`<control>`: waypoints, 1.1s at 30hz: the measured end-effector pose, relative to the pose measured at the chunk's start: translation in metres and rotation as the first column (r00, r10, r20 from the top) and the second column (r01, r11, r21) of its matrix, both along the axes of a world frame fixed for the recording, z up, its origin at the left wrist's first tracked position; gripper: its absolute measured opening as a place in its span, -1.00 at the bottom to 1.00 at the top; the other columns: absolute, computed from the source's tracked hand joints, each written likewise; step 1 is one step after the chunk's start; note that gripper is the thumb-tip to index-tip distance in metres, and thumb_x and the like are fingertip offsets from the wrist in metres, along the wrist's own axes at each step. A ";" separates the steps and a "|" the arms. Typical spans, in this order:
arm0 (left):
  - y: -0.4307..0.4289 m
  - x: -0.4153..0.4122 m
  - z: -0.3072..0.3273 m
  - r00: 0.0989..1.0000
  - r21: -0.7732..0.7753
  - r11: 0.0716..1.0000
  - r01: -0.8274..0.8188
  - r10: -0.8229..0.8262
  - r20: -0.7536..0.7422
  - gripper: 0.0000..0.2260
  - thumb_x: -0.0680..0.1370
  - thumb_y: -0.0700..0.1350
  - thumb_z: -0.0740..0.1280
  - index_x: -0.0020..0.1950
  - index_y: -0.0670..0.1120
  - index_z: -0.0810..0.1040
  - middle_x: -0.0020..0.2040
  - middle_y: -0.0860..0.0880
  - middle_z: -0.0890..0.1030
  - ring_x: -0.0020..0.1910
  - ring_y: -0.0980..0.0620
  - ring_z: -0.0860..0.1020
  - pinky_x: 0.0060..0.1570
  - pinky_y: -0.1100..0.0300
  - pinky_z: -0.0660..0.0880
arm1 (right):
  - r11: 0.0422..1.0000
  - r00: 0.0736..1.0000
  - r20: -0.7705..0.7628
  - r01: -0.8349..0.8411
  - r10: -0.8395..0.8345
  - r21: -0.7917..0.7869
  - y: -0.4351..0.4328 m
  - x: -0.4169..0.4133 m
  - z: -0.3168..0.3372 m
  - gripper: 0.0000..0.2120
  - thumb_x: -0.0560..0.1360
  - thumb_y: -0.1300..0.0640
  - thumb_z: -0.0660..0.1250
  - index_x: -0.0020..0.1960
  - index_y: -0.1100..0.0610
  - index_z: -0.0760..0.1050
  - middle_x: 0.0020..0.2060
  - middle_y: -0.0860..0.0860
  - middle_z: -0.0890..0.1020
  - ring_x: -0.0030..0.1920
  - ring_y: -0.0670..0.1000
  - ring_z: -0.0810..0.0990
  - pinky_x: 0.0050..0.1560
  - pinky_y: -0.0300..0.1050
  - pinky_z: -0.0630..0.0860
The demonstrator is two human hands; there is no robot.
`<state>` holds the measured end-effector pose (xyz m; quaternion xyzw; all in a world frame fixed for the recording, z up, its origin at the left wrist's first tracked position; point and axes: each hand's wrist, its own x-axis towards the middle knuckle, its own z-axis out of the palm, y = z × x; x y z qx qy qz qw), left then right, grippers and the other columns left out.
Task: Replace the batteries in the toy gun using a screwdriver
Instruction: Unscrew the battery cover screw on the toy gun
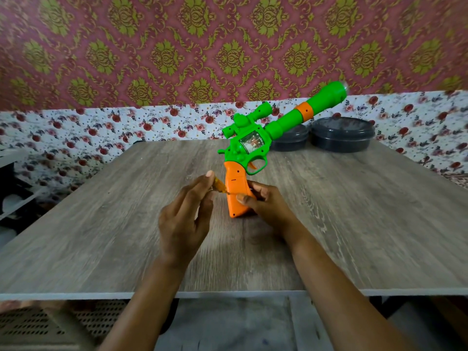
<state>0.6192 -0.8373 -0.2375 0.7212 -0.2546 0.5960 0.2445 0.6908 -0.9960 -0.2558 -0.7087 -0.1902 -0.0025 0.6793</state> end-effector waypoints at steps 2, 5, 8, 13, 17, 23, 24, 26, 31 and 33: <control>0.001 0.000 0.001 1.000 -0.011 1.000 0.006 -0.006 0.006 -0.75 0.49 -0.28 0.31 0.17 -0.21 0.44 0.06 -0.08 0.54 -0.01 0.03 0.56 0.06 0.53 0.40 | 1.000 1.000 -0.005 0.004 -0.004 0.000 0.000 0.000 -0.001 -0.70 0.49 0.33 0.30 0.18 0.10 0.49 0.02 0.10 0.62 0.01 -0.03 0.57 0.08 -0.18 0.53; 0.001 0.000 0.002 1.000 0.000 1.000 0.005 -0.005 0.015 -0.78 0.48 -0.26 0.33 0.10 -0.22 0.42 0.07 -0.09 0.53 -0.01 0.05 0.56 0.07 0.57 0.37 | 1.000 1.000 -0.008 0.019 -0.019 -0.008 0.001 0.002 -0.002 -0.70 0.49 0.34 0.30 0.21 0.19 0.50 0.03 0.15 0.62 0.01 0.00 0.57 0.13 -0.04 0.52; 0.000 0.000 0.002 0.999 -0.024 0.998 0.050 -0.049 0.021 -0.77 0.46 -0.27 0.36 0.03 -0.18 0.37 0.04 -0.12 0.58 -0.05 0.07 0.58 -0.02 0.48 0.43 | 1.000 1.000 -0.005 0.021 -0.021 -0.017 0.001 0.002 -0.003 -0.69 0.48 0.33 0.30 0.22 0.21 0.50 0.02 0.13 0.62 0.00 0.01 0.57 0.13 -0.02 0.52; 0.003 0.001 0.000 1.000 0.036 0.999 0.005 -0.006 0.017 -0.79 0.50 -0.20 0.37 0.10 -0.17 0.47 -0.01 -0.05 0.52 -0.18 0.10 0.52 -0.04 0.53 0.37 | 1.000 1.000 -0.007 0.012 -0.012 0.002 0.001 0.002 -0.003 -0.69 0.49 0.34 0.29 0.22 0.21 0.49 0.03 0.12 0.61 0.01 0.00 0.57 0.12 -0.07 0.52; 0.001 0.000 0.001 1.000 0.069 0.998 -0.006 0.005 0.016 -0.74 0.55 -0.18 0.29 0.20 -0.25 0.51 0.11 -0.10 0.56 -0.07 0.09 0.56 0.01 0.49 0.39 | 1.000 1.000 -0.006 0.018 -0.018 -0.007 0.001 0.004 -0.004 -0.70 0.49 0.32 0.30 0.22 0.22 0.50 0.03 0.13 0.62 0.03 0.02 0.58 0.14 -0.04 0.53; 0.002 0.001 -0.001 0.999 0.041 0.999 -0.019 0.018 0.036 -0.75 0.47 -0.31 0.34 0.14 -0.31 0.55 0.00 -0.20 0.62 -0.10 0.07 0.55 -0.02 0.48 0.42 | 1.000 1.000 -0.014 0.018 -0.018 -0.014 0.001 0.004 -0.003 -0.69 0.49 0.30 0.30 0.23 0.20 0.49 0.05 0.11 0.62 0.03 -0.01 0.58 0.11 -0.11 0.53; 0.003 0.001 -0.002 0.999 0.018 1.000 -0.010 0.010 0.034 -0.78 0.48 -0.24 0.37 0.10 -0.27 0.55 -0.08 -0.20 0.63 -0.15 0.09 0.53 -0.08 0.47 0.42 | 1.000 1.000 -0.014 0.018 -0.018 -0.013 0.001 0.003 -0.003 -0.69 0.49 0.31 0.30 0.24 0.21 0.49 0.06 0.12 0.62 0.04 0.00 0.58 0.12 -0.10 0.53; 0.003 0.001 -0.002 0.999 -0.024 1.000 -0.003 0.004 0.039 -0.81 0.48 -0.10 0.39 -0.03 -0.19 0.48 -0.17 -0.17 0.59 -0.23 0.10 0.49 -0.22 0.42 0.41 | 1.000 1.000 -0.014 0.011 -0.011 -0.006 0.001 0.002 -0.002 -0.69 0.49 0.33 0.29 0.24 0.23 0.48 0.07 0.14 0.61 0.06 0.02 0.57 0.13 -0.07 0.52; 0.000 0.002 -0.003 0.996 -0.031 0.996 0.088 -0.088 0.015 -0.78 0.51 -0.07 0.36 -0.01 -0.14 0.37 -0.05 -0.02 0.61 -0.26 0.13 0.52 -0.21 0.45 0.41 | 1.000 1.000 -0.019 -0.004 0.004 -0.016 0.000 0.002 -0.002 -0.71 0.50 0.32 0.28 0.22 0.18 0.49 0.05 0.11 0.61 0.06 0.03 0.58 0.14 -0.07 0.52; 0.001 0.002 -0.003 0.997 0.006 0.997 0.079 -0.079 0.001 -0.80 0.51 -0.14 0.34 0.06 -0.16 0.41 -0.03 -0.04 0.61 -0.21 0.12 0.54 -0.14 0.50 0.40 | 1.000 1.000 -0.018 0.001 -0.001 -0.013 0.001 0.003 -0.002 -0.71 0.50 0.32 0.29 0.19 0.14 0.49 0.04 0.11 0.61 0.05 0.03 0.58 0.13 -0.05 0.52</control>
